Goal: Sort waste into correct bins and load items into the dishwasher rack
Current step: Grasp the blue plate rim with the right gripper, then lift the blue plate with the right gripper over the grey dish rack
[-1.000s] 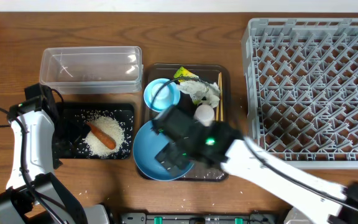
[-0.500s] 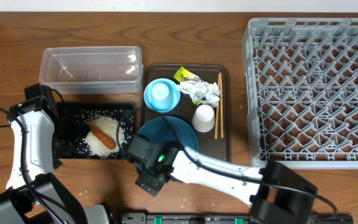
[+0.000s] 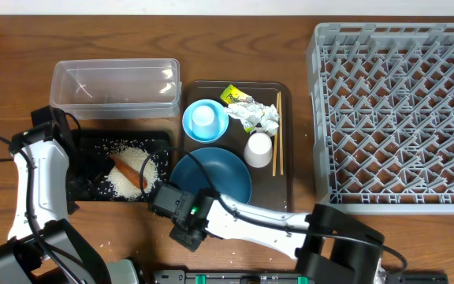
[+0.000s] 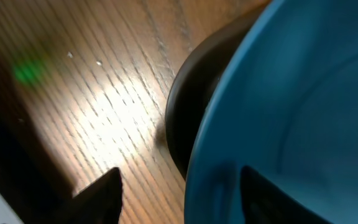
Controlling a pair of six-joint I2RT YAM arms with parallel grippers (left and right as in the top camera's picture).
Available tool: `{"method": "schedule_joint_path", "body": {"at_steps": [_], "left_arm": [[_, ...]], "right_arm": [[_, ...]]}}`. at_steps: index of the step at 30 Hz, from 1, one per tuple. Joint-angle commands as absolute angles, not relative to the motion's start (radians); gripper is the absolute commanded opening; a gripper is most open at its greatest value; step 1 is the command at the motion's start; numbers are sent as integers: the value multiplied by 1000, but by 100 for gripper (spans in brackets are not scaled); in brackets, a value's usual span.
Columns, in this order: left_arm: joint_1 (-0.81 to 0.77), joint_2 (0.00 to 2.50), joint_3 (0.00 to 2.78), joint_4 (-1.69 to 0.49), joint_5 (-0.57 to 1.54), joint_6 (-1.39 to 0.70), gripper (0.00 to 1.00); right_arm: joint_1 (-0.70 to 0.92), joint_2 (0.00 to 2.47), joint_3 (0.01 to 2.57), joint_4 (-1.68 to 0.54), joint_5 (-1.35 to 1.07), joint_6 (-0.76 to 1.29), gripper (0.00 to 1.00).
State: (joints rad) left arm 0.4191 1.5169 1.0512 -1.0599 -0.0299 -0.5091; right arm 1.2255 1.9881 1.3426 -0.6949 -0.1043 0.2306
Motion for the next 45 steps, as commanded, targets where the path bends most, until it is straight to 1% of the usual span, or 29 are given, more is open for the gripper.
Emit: {"method": "schedule_joint_path", "body": {"at_steps": [1, 3, 5, 8, 12, 15, 19, 20, 21, 23, 24, 32, 37, 45], "left_arm": [[424, 1518, 1050, -1065, -38, -514, 99], [424, 1518, 1050, -1065, -38, -514, 99], [424, 1518, 1050, -1065, -38, -514, 99], [424, 1518, 1050, -1065, -38, -514, 99], [424, 1518, 1050, -1065, -38, -514, 99], [424, 1518, 1050, -1065, -38, -514, 99], [424, 1518, 1050, -1065, -38, -514, 99], [424, 1518, 1050, -1065, -38, -514, 99], [424, 1518, 1050, -1065, -38, -514, 99], [424, 1518, 1050, -1065, -38, -514, 99], [424, 1518, 1050, -1065, -38, -514, 99], [424, 1518, 1050, -1065, -38, -514, 99], [424, 1518, 1050, -1065, -38, -514, 99], [424, 1518, 1050, -1065, -38, -514, 99]], "right_arm": [[1237, 1989, 1359, -693, -102, 240, 54], [1237, 1989, 1360, -691, -102, 240, 54], [1237, 1988, 1361, -691, -102, 240, 51], [1237, 1988, 1362, -692, -102, 240, 36], [1235, 1988, 1363, -692, -102, 240, 34], [1235, 1988, 1375, -702, -102, 239, 27], [1232, 1988, 1409, -738, -101, 239, 22], [1232, 1988, 1417, -745, -102, 239, 20], [1231, 1988, 1428, -755, -101, 239, 15], [1231, 1988, 1444, -771, -101, 239, 3], [1231, 1988, 1451, -779, -102, 239, 1], [1230, 1988, 1466, -805, -102, 241, 1], [1228, 1986, 1525, -860, -101, 257, 1], [1160, 1913, 1657, -986, -108, 276, 1]]}}
